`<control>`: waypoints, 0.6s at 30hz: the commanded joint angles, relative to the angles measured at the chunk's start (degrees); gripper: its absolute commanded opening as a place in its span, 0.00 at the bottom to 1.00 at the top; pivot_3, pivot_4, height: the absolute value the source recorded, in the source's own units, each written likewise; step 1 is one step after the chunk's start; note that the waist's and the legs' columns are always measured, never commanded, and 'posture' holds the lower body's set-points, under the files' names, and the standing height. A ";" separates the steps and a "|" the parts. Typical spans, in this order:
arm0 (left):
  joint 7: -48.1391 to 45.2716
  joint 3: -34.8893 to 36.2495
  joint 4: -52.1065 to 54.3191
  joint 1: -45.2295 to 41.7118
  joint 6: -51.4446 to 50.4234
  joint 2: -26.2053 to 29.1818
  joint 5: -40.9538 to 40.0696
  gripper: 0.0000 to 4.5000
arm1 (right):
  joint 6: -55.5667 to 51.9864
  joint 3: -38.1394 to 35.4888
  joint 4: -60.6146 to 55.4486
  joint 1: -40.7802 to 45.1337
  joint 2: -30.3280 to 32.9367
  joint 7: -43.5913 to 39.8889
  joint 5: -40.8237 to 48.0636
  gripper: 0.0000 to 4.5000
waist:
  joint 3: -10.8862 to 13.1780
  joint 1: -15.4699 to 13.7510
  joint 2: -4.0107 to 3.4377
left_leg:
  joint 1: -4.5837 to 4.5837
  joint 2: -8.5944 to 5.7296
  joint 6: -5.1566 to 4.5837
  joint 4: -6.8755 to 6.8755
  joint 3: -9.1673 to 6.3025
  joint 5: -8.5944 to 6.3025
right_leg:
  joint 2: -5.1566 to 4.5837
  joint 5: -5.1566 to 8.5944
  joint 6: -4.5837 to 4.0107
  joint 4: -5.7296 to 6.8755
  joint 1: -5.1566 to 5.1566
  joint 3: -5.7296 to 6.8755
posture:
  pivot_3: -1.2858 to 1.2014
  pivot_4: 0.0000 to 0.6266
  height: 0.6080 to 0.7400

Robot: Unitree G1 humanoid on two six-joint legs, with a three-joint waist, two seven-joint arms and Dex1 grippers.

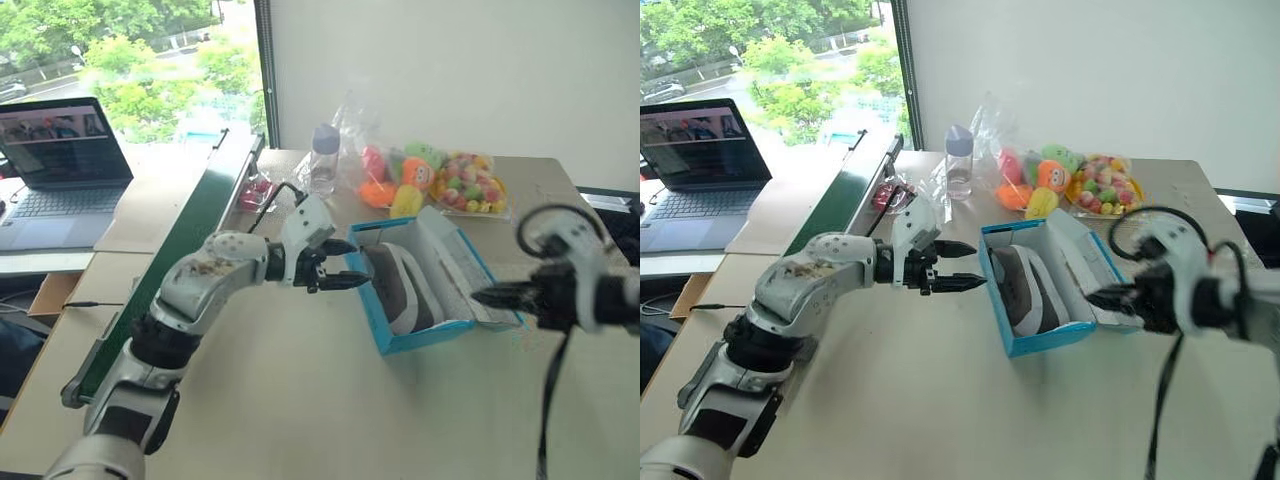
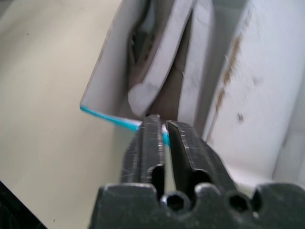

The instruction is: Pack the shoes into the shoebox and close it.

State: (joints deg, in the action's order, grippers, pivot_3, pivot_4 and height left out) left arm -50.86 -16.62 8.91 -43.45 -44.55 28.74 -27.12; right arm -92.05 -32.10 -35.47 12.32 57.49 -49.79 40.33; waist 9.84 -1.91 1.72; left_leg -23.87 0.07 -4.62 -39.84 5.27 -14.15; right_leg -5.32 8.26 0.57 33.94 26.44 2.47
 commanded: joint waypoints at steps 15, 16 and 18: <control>-9.61 1.42 0.27 -12.61 1.35 7.48 3.77 1.00 | 31.40 -2.37 6.53 -26.61 -25.26 10.40 -6.81 0.00 | 0.00 0.51 -0.10 | 0.12 -0.04 -0.01 -0.09 -0.03 -0.01 | 0.04 0.18 -0.15 0.03 -0.12 -0.15 | 0.52 0.24 1.00; -9.34 1.99 0.71 -13.00 -0.05 7.34 3.15 1.00 | 33.51 -1.65 8.24 -26.78 -26.08 10.50 -7.35 0.00 | 0.00 0.52 -0.10 | 0.11 -0.07 -0.01 -0.08 -0.02 -0.01 | 0.01 0.20 -0.19 0.04 -0.11 -0.16 | 0.52 0.24 1.00; -9.12 2.74 1.88 -13.40 -1.97 7.35 2.28 1.00 | 37.22 -1.69 12.53 -25.47 -28.82 11.35 -7.12 0.00 | 0.00 0.57 -0.10 | 0.11 -0.06 -0.01 -0.09 -0.04 -0.01 | 0.02 0.21 -0.20 0.04 -0.12 -0.13 | 0.52 0.24 1.00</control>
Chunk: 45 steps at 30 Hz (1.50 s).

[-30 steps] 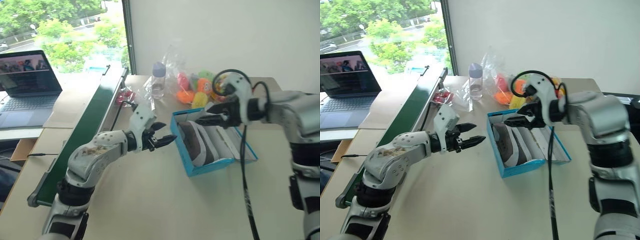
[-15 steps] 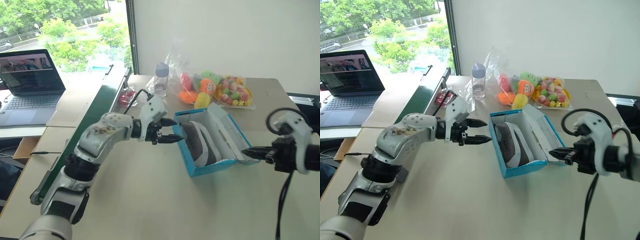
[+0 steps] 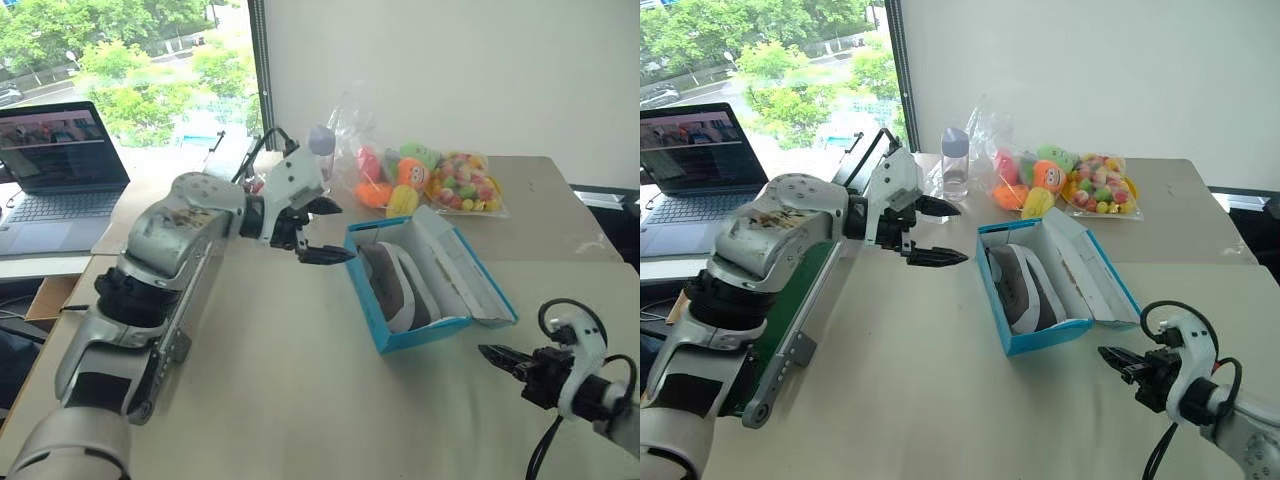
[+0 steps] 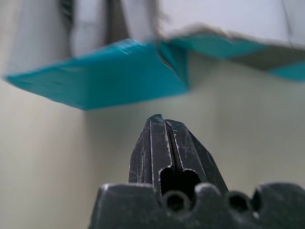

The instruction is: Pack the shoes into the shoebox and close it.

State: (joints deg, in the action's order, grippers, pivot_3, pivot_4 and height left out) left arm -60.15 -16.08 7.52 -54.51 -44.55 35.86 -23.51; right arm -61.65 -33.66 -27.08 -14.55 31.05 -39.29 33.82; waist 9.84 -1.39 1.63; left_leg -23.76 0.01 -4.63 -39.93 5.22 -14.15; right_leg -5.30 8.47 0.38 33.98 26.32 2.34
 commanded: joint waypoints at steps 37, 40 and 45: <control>3.45 14.21 8.98 6.52 -3.72 7.06 -8.44 1.00 | 44.42 -3.83 48.29 29.19 -5.06 -1.51 6.40 0.00 | -0.02 2.02 0.14 | 0.44 -0.04 -0.01 0.22 0.20 0.17 | 0.05 -0.31 0.29 0.08 -0.18 -0.41 | 0.52 0.24 1.00; 3.65 14.20 9.00 6.84 -3.60 7.25 -8.50 1.00 | 38.82 -0.14 38.89 27.37 -3.61 -2.63 8.07 0.00 | -0.01 2.03 0.12 | 0.44 0.00 0.00 0.23 0.19 0.17 | 0.09 -0.34 0.35 0.08 -0.18 -0.38 | 0.52 0.24 1.00; 4.08 14.44 8.06 6.67 -3.24 6.81 -8.51 1.00 | 26.47 6.75 23.23 26.71 0.76 -3.59 13.34 0.00 | 0.03 2.21 0.02 | 0.46 0.04 0.03 0.21 0.22 0.19 | 0.09 -0.30 0.27 0.11 -0.15 -0.42 | 0.52 0.24 1.00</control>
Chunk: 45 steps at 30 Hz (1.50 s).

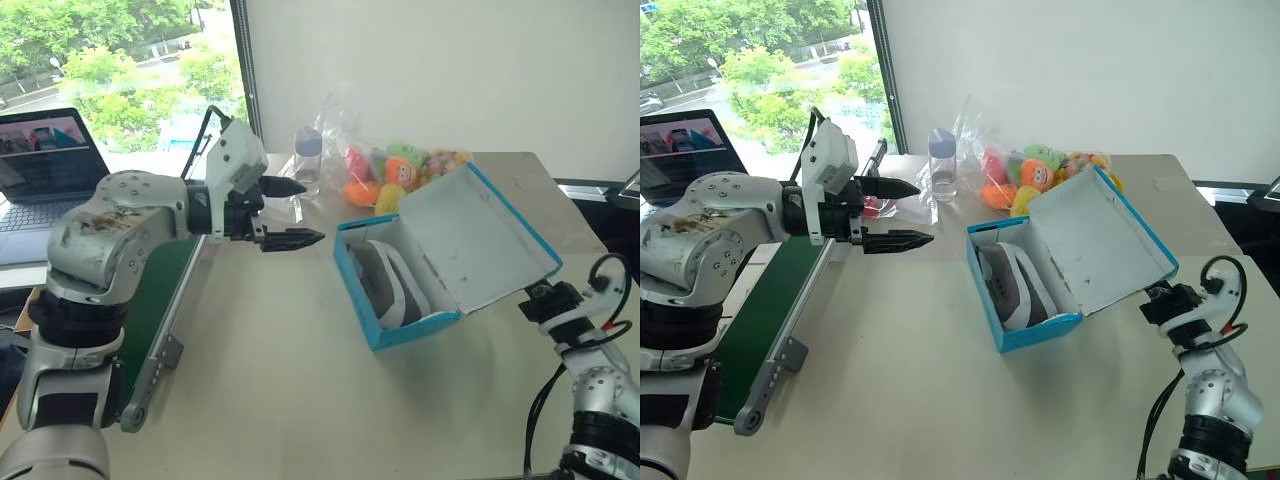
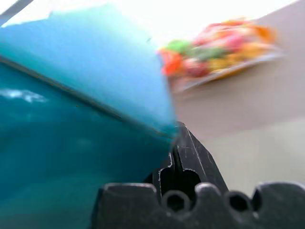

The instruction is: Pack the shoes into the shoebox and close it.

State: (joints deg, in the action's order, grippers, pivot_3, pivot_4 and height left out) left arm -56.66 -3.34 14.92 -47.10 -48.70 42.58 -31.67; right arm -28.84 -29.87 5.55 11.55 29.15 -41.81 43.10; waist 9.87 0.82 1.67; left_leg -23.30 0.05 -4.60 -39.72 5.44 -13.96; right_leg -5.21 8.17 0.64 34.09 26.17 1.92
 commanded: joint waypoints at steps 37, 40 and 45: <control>3.24 3.40 5.30 2.28 -0.62 1.40 -1.33 1.00 | 4.52 40.57 19.78 21.12 2.36 -12.56 -28.66 0.00 | -0.27 -0.86 0.45 | 0.98 -0.02 0.51 -0.11 -0.09 -0.30 | -0.15 0.17 -0.25 -0.10 -1.15 0.25 | 0.52 0.24 1.00; 3.45 3.33 5.36 2.87 -0.55 1.57 -1.10 1.00 | -2.69 35.86 8.87 22.86 4.00 -13.03 -22.76 0.00 | -0.25 -0.94 0.42 | 0.92 0.01 0.56 -0.08 -0.08 -0.28 | -0.19 0.17 -0.25 -0.03 -1.05 0.24 | 0.52 0.24 1.00; 4.02 2.83 5.47 4.28 -0.67 1.30 -1.04 1.00 | -10.99 30.46 -7.21 25.62 8.60 -15.14 -15.73 0.27 | -0.14 -1.04 0.24 | -0.16 -0.04 0.42 -0.05 -0.09 -0.02 | -0.15 -0.14 -0.08 0.13 0.14 0.24 | 0.52 0.24 1.00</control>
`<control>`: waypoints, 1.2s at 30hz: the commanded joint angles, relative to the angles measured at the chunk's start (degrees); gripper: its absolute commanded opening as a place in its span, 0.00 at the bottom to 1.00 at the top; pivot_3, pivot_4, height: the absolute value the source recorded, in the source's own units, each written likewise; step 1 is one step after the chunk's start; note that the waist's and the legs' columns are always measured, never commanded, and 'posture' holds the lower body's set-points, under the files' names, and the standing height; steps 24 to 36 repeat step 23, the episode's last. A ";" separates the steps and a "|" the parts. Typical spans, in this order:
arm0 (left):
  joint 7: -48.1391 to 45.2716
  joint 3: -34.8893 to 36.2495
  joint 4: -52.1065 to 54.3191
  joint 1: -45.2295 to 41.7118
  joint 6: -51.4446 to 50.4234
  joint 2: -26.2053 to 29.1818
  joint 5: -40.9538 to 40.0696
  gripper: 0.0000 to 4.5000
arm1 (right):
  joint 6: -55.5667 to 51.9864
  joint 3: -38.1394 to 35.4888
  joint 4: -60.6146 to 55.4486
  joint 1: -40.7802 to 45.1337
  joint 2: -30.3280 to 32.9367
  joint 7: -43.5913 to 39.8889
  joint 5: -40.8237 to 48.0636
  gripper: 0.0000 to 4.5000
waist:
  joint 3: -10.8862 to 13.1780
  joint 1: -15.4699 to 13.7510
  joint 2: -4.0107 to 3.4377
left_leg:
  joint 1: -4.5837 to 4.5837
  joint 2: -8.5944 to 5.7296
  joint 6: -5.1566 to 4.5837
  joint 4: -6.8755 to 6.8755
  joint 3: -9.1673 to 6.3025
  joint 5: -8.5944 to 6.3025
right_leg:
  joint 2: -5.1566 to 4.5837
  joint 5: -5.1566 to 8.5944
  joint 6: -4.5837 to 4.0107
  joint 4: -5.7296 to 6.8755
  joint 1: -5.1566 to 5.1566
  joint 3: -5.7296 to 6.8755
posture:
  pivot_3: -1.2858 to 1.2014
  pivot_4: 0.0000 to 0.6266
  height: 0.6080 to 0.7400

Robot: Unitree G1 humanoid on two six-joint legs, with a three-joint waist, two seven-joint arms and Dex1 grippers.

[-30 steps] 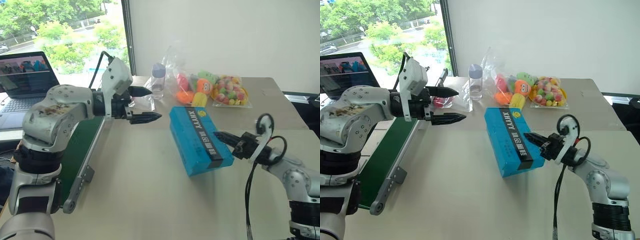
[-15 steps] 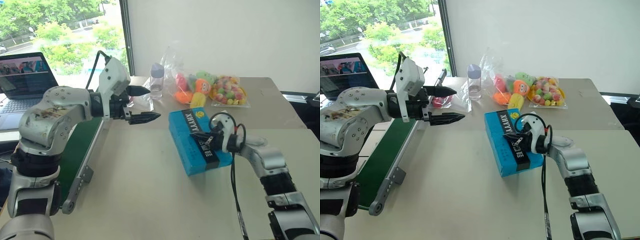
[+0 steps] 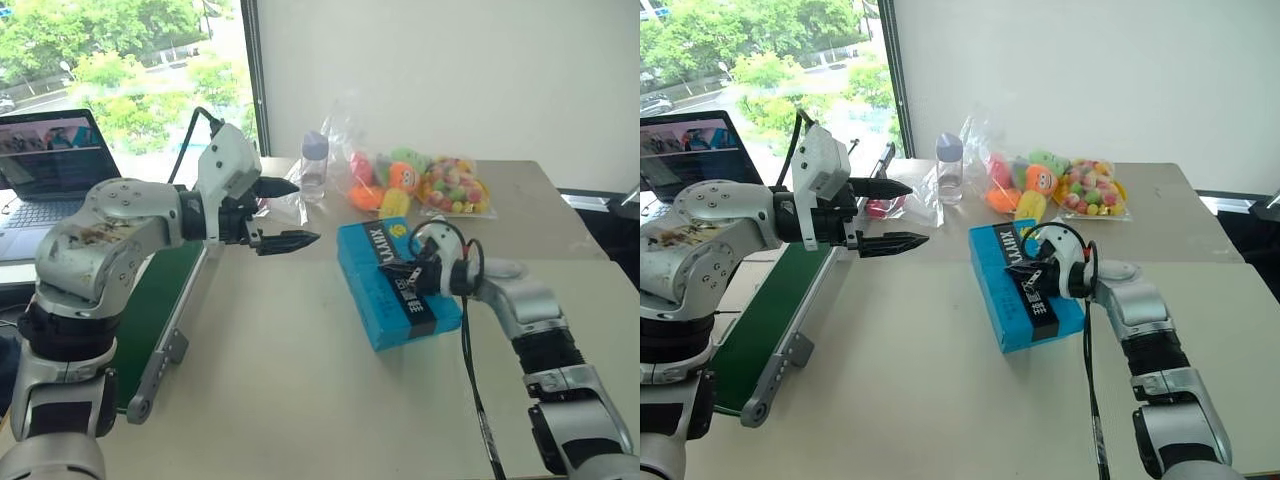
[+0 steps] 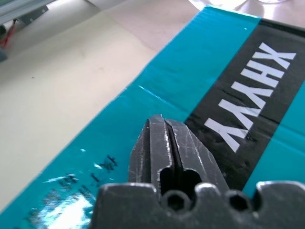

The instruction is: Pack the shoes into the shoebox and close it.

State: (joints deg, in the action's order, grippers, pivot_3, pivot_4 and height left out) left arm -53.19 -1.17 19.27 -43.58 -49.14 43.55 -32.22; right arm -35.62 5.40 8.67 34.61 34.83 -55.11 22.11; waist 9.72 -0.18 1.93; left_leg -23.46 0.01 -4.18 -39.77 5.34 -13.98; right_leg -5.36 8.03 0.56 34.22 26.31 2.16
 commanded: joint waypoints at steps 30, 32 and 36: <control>8.12 10.52 8.02 14.83 0.58 0.50 -2.78 1.00 | -10.54 -7.27 -22.28 0.64 13.94 -6.21 12.71 0.99 | 0.07 -0.55 -0.06 | -0.26 0.03 -0.40 -0.07 -0.04 -0.10 | 0.03 0.22 -0.05 -0.21 0.07 0.18 | 0.52 0.24 1.00; 8.12 10.52 8.02 14.83 0.58 0.50 -2.78 1.00 | -10.54 -7.27 -22.28 0.64 13.94 -6.21 12.71 0.99 | 0.07 -0.55 -0.06 | -0.26 0.03 -0.40 -0.07 -0.04 -0.10 | 0.03 0.22 -0.05 -0.21 0.07 0.18 | 0.52 0.24 1.00; 8.12 10.52 8.02 14.83 0.58 0.50 -2.78 1.00 | -10.54 -7.27 -22.28 0.64 13.94 -6.21 12.71 0.99 | 0.07 -0.55 -0.06 | -0.26 0.03 -0.40 -0.07 -0.04 -0.10 | 0.03 0.22 -0.05 -0.21 0.07 0.18 | 0.52 0.24 1.00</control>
